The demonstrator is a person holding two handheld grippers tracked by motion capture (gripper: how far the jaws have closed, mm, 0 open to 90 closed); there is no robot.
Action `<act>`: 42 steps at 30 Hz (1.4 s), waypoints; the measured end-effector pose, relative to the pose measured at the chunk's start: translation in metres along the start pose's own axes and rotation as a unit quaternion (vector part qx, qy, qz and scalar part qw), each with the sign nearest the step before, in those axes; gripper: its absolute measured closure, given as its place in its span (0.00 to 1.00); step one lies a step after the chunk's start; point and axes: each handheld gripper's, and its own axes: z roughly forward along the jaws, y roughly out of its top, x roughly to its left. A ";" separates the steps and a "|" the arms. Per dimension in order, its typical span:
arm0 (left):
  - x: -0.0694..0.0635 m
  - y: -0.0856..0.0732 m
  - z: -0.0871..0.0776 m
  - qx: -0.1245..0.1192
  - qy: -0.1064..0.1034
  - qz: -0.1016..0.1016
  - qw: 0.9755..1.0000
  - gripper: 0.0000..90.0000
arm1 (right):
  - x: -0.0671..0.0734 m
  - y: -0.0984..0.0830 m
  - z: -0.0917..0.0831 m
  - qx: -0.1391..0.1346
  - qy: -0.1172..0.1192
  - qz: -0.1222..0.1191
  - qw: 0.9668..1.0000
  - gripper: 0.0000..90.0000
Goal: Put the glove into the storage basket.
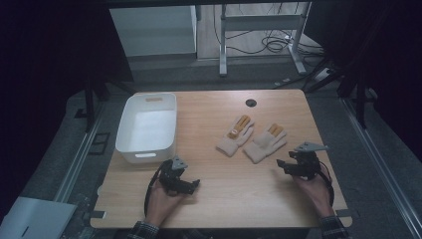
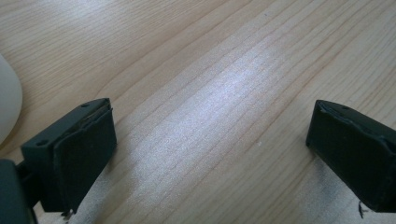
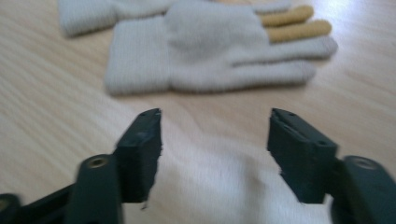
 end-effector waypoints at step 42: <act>0.000 0.000 0.000 0.002 0.000 0.001 1.000 0.02 | -0.002 0.066 0.088 0.031 -0.021 -0.036 0.999 0.61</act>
